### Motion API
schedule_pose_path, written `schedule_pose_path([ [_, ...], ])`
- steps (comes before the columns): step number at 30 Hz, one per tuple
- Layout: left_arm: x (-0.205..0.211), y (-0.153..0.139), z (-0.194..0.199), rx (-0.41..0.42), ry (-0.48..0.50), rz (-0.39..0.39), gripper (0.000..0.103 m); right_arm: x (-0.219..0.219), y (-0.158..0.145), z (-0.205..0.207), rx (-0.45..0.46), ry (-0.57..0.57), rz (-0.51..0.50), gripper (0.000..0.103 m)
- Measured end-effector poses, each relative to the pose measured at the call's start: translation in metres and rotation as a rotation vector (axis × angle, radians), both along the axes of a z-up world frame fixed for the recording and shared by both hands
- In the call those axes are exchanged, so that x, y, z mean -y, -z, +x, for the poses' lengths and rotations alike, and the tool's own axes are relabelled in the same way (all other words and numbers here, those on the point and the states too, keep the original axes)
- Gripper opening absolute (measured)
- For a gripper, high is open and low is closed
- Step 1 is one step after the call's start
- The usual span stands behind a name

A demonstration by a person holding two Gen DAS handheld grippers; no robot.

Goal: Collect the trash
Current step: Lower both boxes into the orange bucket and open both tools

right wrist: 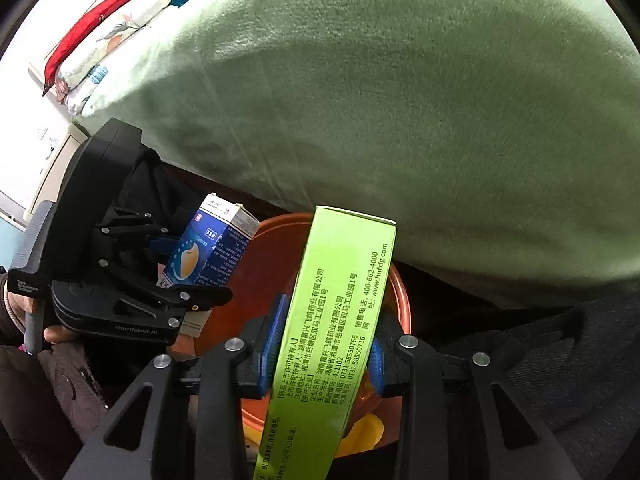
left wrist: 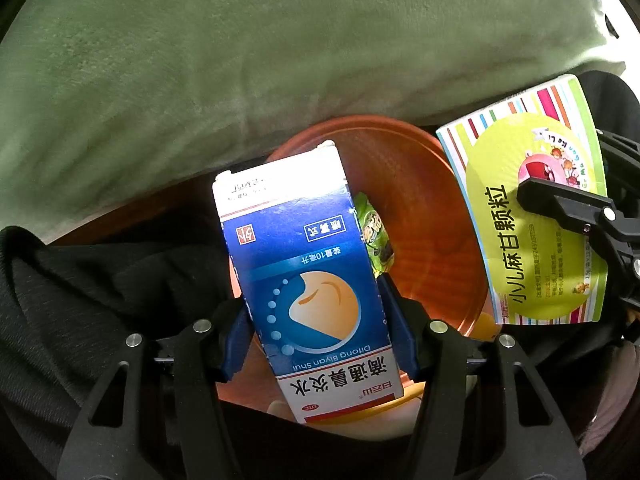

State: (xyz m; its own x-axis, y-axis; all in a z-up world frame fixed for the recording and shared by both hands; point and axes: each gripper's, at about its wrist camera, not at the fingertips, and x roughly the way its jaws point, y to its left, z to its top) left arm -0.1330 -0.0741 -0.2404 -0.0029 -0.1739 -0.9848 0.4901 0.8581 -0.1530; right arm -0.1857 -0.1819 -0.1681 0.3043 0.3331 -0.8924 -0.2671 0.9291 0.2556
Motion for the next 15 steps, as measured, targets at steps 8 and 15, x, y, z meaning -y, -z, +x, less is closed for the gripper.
schedule_pose_path([
  [8,0.009,0.002,0.007,-0.016,-0.002,0.015,0.077,0.012,0.003,0.006,-0.017,0.061,0.026,0.058],
  [15,0.006,-0.007,0.009,-0.001,-0.027,-0.032,0.077,0.029,-0.016,-0.005,0.024,0.081,0.071,0.058],
])
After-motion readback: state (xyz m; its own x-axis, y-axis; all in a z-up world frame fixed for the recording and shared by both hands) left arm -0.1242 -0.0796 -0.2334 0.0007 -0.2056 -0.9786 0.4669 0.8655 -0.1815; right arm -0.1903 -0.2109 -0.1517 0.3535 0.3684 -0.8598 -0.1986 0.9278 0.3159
